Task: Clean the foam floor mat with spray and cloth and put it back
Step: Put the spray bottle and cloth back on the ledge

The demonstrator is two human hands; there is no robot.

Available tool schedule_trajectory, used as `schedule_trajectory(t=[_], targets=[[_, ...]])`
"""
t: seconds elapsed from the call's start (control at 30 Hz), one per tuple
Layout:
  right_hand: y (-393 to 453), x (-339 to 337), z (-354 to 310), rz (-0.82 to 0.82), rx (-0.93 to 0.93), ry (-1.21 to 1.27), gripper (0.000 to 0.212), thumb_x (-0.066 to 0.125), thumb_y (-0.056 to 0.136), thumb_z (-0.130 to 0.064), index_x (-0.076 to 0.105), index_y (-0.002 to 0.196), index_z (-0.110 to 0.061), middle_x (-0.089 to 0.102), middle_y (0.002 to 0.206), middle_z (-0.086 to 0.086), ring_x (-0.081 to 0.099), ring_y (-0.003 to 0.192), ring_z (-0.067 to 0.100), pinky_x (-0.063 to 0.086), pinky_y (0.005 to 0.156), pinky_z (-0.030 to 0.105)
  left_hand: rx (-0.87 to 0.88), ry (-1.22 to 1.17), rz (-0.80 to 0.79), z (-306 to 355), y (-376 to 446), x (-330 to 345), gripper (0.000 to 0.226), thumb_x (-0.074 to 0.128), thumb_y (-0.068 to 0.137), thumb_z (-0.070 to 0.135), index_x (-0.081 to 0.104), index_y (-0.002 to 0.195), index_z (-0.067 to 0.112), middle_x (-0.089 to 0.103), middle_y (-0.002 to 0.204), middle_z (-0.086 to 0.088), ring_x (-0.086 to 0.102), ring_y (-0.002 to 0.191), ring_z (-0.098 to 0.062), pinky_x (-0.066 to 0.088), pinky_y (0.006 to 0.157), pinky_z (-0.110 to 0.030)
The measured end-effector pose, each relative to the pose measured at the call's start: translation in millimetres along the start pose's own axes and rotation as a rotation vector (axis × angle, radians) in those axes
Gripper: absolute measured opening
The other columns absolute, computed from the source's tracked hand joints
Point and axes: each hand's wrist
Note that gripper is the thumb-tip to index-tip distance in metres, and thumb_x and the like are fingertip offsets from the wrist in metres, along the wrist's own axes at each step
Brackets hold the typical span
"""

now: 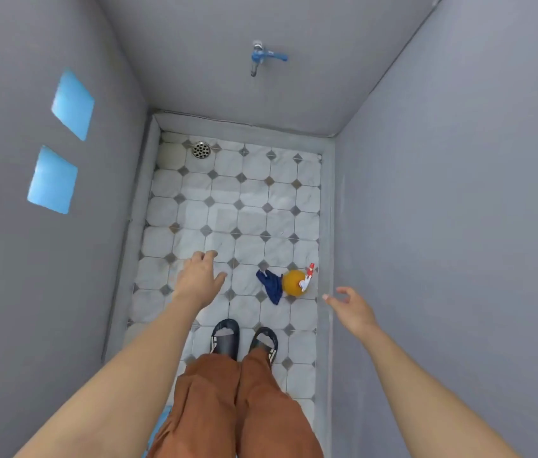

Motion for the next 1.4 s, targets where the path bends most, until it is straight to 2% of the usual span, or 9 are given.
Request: schedule_trajectory(t=[0.3, 0.43, 0.57, 0.67, 0.73, 0.83, 1.0, 1.23, 1.4], targets=[[231.5, 136.1, 90.1, 0.008, -0.028, 0.091, 0.074, 0.071, 0.087, -0.026, 0.032, 0.15, -0.016, 0.044, 0.147, 0.003, 0.043, 0.134, 0.024, 0.037, 0.106, 0.033, 0.156, 0.219, -0.176, -14.0, 167.8, 227.2, 0.056, 0.048, 0.095, 0.038, 0.032, 0.144, 0.015, 0.044, 0.138, -0.008, 0.041, 0.123, -0.03, 0.041, 0.095, -0.042], [302.2, 184.3, 122.4, 0.182, -0.171, 0.254, 0.066, 0.078, 0.082, -0.023, 0.042, 0.137, -0.021, 0.052, 0.128, -0.008, 0.048, 0.112, 0.007, 0.037, 0.087, 0.021, 0.255, 0.291, -0.221, -17.7, 235.4, 332.1, 0.055, 0.049, 0.095, 0.035, 0.033, 0.143, 0.014, 0.046, 0.134, -0.009, 0.043, 0.12, -0.031, 0.04, 0.091, -0.041], [356.0, 217.5, 145.8, 0.399, -0.283, 0.389, 0.054, 0.076, 0.083, -0.032, 0.048, 0.129, -0.03, 0.059, 0.13, -0.011, 0.056, 0.116, 0.009, 0.043, 0.086, 0.015, 0.31, 0.329, -0.215, -9.2, 303.7, 406.5, 0.053, 0.051, 0.094, 0.034, 0.038, 0.14, 0.013, 0.047, 0.137, -0.009, 0.043, 0.123, -0.031, 0.041, 0.093, -0.042], [387.5, 239.5, 154.9, 0.444, -0.343, 0.45, 0.036, 0.072, 0.086, -0.031, 0.061, 0.12, -0.027, 0.065, 0.102, -0.018, 0.062, 0.096, 0.006, 0.049, 0.081, 0.017, 0.402, 0.406, -0.231, -8.0, 341.9, 447.7, 0.066, 0.057, 0.089, 0.046, 0.035, 0.142, 0.014, 0.044, 0.141, -0.008, 0.04, 0.129, -0.03, 0.039, 0.096, -0.043], [401.0, 249.1, 154.7, 0.481, -0.366, 0.485, 0.014, 0.068, 0.09, -0.027, 0.067, 0.103, -0.021, 0.062, 0.086, -0.025, 0.063, 0.085, 0.001, 0.046, 0.072, 0.01, 0.468, 0.527, -0.229, -7.6, 354.3, 469.1, 0.078, 0.063, 0.08, 0.056, 0.035, 0.14, 0.015, 0.046, 0.136, -0.008, 0.042, 0.125, -0.03, 0.038, 0.094, -0.042], [409.0, 251.0, 149.3, 0.536, -0.364, 0.536, 0.011, 0.061, 0.095, -0.03, 0.065, 0.087, -0.023, 0.061, 0.072, -0.019, 0.059, 0.068, -0.008, 0.041, 0.059, 0.005, 0.421, 0.675, -0.209, -6.9, 357.5, 489.6, 0.064, 0.063, 0.078, 0.056, 0.045, 0.124, 0.015, 0.055, 0.119, -0.009, 0.048, 0.113, -0.03, 0.039, 0.089, -0.041], [390.1, 233.1, 134.5, 0.461, -0.282, 0.535, 0.033, 0.05, 0.1, -0.037, 0.073, 0.098, -0.012, 0.06, 0.07, -0.013, 0.057, 0.065, -0.007, 0.04, 0.057, 0.004, 0.165, 0.22, -0.343, -5.9, 331.0, 453.9, 0.035, 0.057, 0.089, 0.033, 0.057, 0.109, 0.006, 0.053, 0.111, -0.013, 0.053, 0.102, -0.03, 0.038, 0.072, -0.033], [257.6, 155.7, 72.2, 0.499, -0.314, 0.504, 0.04, 0.049, 0.094, -0.045, 0.075, 0.098, -0.015, 0.061, 0.064, -0.008, 0.058, 0.065, 0.005, 0.04, 0.053, 0.009, -0.04, -0.391, -0.329, 11.3, 253.6, 295.1, 0.024, 0.048, 0.087, 0.006, 0.043, 0.109, 0.009, 0.057, 0.106, -0.014, 0.056, 0.102, -0.031, 0.041, 0.083, -0.033], [118.3, 54.9, -23.0, 0.452, -0.364, 0.483, 0.041, 0.055, 0.092, -0.052, 0.074, 0.078, -0.019, 0.066, 0.062, -0.008, 0.061, 0.067, 0.002, 0.04, 0.056, 0.022, -0.048, -0.727, -0.228, 61.9, 164.0, 122.0, 0.03, 0.07, 0.081, 0.028, 0.066, 0.102, 0.007, 0.071, 0.104, -0.011, 0.065, 0.102, -0.025, 0.051, 0.089, -0.034]])
Point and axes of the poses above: each hand's wrist, its own y-axis towards the middle knuckle, its own x-axis out of the palm, z = x × y
